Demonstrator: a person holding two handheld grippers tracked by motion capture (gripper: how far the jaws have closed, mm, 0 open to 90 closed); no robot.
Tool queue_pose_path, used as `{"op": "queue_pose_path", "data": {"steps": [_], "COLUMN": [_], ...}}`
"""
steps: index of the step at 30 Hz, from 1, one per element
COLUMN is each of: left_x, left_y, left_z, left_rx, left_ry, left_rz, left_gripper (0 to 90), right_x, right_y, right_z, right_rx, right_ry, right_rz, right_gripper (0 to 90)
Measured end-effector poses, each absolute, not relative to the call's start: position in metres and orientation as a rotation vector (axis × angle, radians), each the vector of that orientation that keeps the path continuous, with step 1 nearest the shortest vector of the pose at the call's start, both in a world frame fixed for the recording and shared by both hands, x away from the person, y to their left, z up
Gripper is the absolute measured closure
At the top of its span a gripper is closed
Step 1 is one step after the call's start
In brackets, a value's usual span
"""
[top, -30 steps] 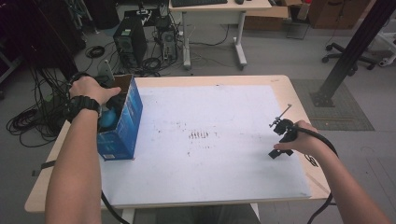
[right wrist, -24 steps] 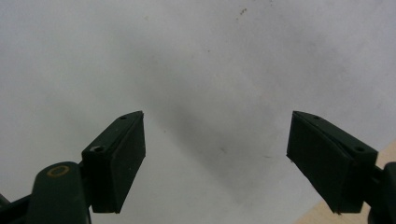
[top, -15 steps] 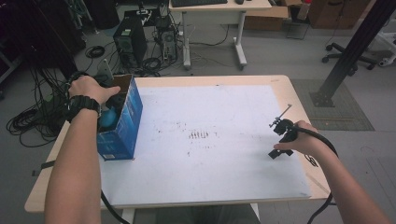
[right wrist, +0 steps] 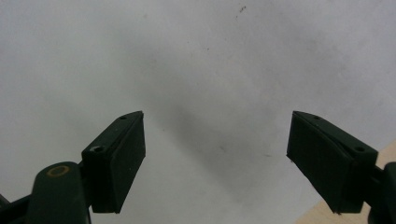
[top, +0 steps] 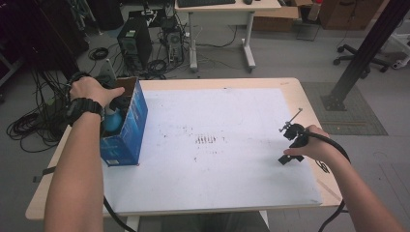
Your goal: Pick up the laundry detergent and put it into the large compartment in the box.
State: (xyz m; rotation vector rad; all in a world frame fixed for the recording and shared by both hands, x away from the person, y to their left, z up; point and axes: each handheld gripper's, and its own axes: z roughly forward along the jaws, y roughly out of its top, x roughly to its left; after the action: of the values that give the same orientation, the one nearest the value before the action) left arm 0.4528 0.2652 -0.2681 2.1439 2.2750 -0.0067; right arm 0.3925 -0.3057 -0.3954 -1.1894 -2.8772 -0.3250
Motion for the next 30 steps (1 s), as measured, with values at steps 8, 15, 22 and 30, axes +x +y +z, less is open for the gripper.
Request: {"op": "queue_pose_path", "data": {"steps": [8,15,22,30], "left_x": [0.452,0.451,0.45,0.45], "left_y": [0.264,0.261,0.26,0.258], "left_z": [-0.259,-0.248,-0.242,-0.235], "left_rx": [2.127,2.139,2.134,2.129], "left_ry": [2.276,2.273,2.273,2.267], "left_rz": [0.008,0.037,0.036,0.037], "left_gripper": [22.0,22.0,21.9,21.9], "right_x": [0.394,0.394,0.393,0.393], "right_y": [-0.303,-0.302,-0.304,-0.304], "right_z": [-0.395,-0.396,-0.395,-0.395], "right_rx": [-1.183,-1.18,-1.179,-1.182], "right_ry": [-2.88,-2.877,-2.88,-2.877], "right_rz": [-0.332,-0.331,-0.338,-0.341], "right_gripper": [19.5,19.5,19.5,19.5]}}
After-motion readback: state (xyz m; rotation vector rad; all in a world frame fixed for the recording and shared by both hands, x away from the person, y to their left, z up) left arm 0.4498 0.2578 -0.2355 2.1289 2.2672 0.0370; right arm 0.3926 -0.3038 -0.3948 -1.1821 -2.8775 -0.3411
